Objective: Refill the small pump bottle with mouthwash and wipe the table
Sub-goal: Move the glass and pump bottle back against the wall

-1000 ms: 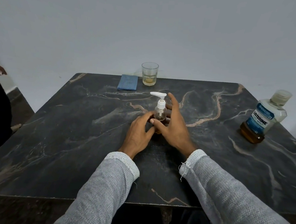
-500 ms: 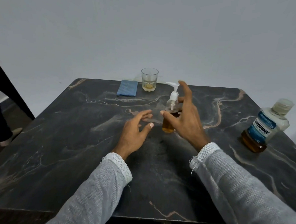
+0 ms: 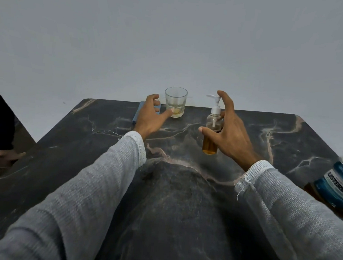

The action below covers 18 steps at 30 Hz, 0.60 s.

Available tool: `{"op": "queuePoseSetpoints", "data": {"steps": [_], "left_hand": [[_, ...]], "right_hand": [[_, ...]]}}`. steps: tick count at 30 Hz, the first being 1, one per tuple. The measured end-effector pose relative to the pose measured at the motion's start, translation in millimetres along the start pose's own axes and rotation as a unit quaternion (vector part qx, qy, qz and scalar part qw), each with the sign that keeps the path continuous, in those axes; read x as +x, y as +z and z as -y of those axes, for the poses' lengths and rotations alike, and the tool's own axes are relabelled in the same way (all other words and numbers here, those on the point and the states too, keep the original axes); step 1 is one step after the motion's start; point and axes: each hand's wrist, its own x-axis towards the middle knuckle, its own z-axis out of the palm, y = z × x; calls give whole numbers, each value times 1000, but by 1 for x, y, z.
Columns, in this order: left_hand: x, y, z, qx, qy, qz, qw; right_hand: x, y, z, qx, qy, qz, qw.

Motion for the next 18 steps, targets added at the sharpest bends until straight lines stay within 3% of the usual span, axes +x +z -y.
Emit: {"op": "queuePoseSetpoints", "data": {"steps": [8, 18], "left_hand": [[67, 41, 18, -5, -26, 36, 999], [100, 70, 43, -2, -24, 6, 1000]], "right_hand": [[41, 27, -28, 1, -9, -6, 1000], [50, 48, -46, 11, -46, -24, 999]]}}
